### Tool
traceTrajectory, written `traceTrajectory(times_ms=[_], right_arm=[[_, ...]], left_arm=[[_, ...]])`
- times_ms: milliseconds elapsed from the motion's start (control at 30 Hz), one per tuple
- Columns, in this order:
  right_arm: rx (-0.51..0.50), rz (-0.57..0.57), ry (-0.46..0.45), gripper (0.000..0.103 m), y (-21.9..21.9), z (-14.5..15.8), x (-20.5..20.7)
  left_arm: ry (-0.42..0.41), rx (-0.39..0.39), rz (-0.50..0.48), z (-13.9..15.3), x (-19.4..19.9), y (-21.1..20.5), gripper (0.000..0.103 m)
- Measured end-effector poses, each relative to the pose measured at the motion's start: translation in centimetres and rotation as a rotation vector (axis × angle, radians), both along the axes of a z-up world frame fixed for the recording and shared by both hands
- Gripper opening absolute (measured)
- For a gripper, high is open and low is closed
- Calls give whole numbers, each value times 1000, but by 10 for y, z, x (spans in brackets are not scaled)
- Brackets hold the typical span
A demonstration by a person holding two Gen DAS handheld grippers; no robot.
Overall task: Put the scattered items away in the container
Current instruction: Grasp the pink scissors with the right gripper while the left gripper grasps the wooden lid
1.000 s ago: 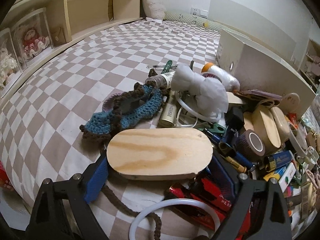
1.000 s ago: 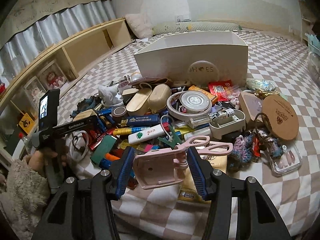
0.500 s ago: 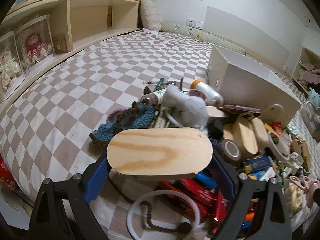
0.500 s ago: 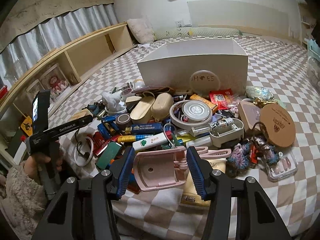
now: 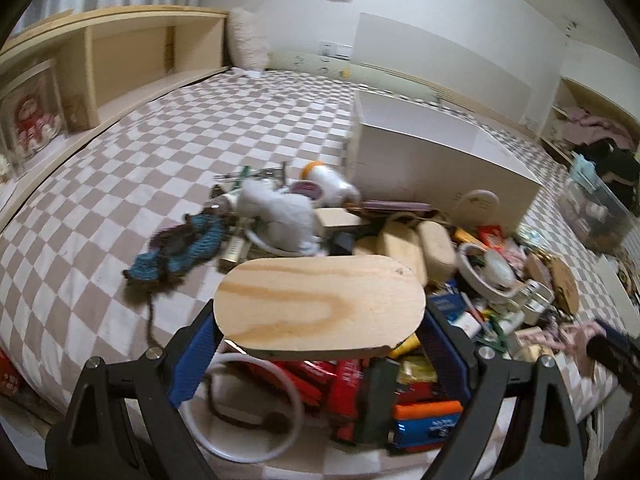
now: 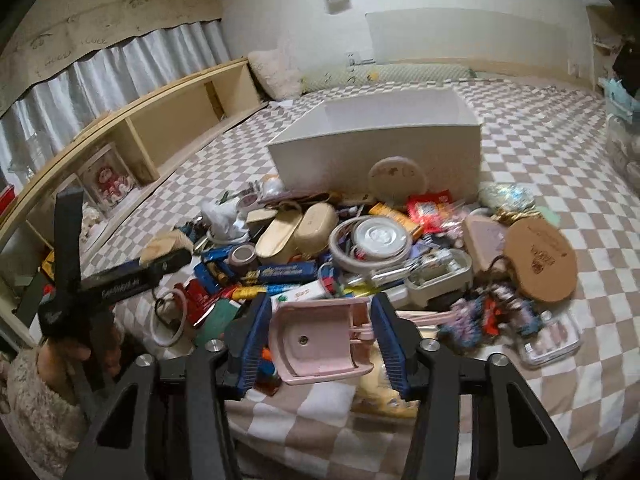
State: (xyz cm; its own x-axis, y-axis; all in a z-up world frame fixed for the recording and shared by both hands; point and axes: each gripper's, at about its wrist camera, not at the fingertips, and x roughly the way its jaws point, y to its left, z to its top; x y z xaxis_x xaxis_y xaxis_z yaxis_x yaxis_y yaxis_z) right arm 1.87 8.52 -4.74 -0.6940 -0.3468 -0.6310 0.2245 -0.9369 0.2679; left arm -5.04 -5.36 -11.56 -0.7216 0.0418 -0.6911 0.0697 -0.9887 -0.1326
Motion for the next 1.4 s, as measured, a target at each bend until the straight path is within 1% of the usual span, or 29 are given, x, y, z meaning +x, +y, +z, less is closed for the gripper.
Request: traceTrajectory(times_ms=[33, 133, 200, 267, 367, 400, 433, 467, 500, 533, 567, 733, 800, 833, 867, 1000, 1033, 1133, 1233, 1267, 1300, 1367, 1400], right_arm=[[7, -6, -2, 35, 2, 1, -1], [32, -24, -35, 35, 8, -7, -11], [11, -24, -86, 35, 13, -22, -19], [-10, -25, -116, 35, 14, -31, -22], [9, -8, -115, 36, 9, -36, -18], [19, 6, -111, 40, 6, -35, -16], [28, 16, -104, 56, 3, -33, -15], [40, 19, -89, 81, 1, -31, -12], [58, 14, -64, 90, -1, -28, -8], [69, 17, -44, 92, -2, -25, -5], [79, 31, -33, 92, -4, -23, -2], [105, 88, -86, 92, -11, -30, 5], [108, 104, -117, 91, -14, -35, 10], [102, 113, -128, 88, -15, -37, 12], [94, 129, -145, 80, -17, -39, 16], [80, 176, -212, 67, -26, -50, 24], [79, 181, -227, 63, -28, -53, 24], [71, 174, -257, 58, -31, -62, 21], [58, 159, -273, 57, -33, -69, 12], [56, 153, -281, 53, -34, -72, 8], [52, 145, -293, 51, -34, -76, 5], [38, 131, -312, 40, -32, -83, 0], [32, 124, -316, 38, -31, -85, -1]], left_arm=[[-1, -1, -11, 0, 0, 4, 94], [-10, -2, -34, -3, -1, 12, 94], [-15, 0, -44, -5, -1, 16, 94], [-20, 2, -52, -6, 0, 18, 94], [-26, 2, -65, -7, 2, 22, 94], [-28, 2, -68, -8, 2, 22, 94], [-30, 2, -71, -8, 2, 22, 94], [-32, 3, -73, -9, 2, 23, 94], [-35, 4, -76, -10, 2, 24, 94], [-38, 6, -79, -10, 1, 24, 94], [-39, 7, -81, -11, 1, 25, 94], [-42, 11, -82, -12, 1, 24, 94], [-43, 14, -79, -12, 1, 23, 94], [-43, 17, -77, -12, 1, 22, 94], [-44, 19, -75, -12, 1, 22, 94], [-48, 28, -69, -13, 0, 20, 94], [-48, 28, -69, -13, 0, 19, 94], [-49, 29, -70, -13, 0, 20, 94], [-51, 29, -72, -14, 0, 20, 94], [-51, 29, -73, -14, 1, 20, 94], [-51, 29, -74, -14, 1, 20, 94], [-50, 29, -74, -14, 1, 21, 94], [-50, 29, -73, -14, 1, 21, 94]])
